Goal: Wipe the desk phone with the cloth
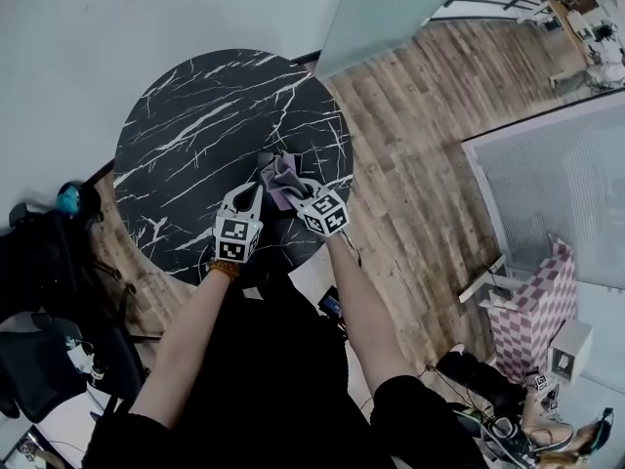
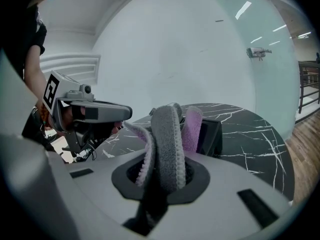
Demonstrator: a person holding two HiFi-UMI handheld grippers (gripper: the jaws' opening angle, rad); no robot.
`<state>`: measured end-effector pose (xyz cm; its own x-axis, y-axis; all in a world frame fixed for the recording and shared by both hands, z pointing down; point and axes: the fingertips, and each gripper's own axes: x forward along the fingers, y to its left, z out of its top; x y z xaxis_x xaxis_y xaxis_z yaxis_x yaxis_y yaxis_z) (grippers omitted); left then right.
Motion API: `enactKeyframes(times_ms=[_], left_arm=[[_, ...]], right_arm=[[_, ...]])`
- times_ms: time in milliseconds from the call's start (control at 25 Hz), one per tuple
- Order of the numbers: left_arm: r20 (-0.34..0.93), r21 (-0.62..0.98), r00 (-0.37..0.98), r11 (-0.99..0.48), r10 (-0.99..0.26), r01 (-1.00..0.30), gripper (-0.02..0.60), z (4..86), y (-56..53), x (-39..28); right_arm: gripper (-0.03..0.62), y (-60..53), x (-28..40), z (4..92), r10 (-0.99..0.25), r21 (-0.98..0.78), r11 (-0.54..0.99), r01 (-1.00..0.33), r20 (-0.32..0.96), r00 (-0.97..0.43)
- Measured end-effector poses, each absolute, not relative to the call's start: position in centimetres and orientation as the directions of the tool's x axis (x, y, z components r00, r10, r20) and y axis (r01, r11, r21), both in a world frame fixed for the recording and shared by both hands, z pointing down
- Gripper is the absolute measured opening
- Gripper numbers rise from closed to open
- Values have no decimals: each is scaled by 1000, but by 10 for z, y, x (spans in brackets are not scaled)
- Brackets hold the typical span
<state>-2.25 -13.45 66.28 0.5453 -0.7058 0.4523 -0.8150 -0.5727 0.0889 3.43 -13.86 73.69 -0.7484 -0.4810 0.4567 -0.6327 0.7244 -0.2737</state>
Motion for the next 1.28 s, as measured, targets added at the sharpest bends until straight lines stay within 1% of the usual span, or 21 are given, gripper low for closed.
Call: enactKeyframes(times_ms=[800, 1280], left_arm=[[446, 106, 542, -559, -712, -822, 14, 660, -130, -21], [449, 99, 540, -561, -712, -822, 14, 658, -127, -27]], right_arm=[[55, -103, 24, 754, -383, -262, 778, -570, 522, -762], [55, -89, 22, 762, -354, -277, 781, -559, 542, -762]])
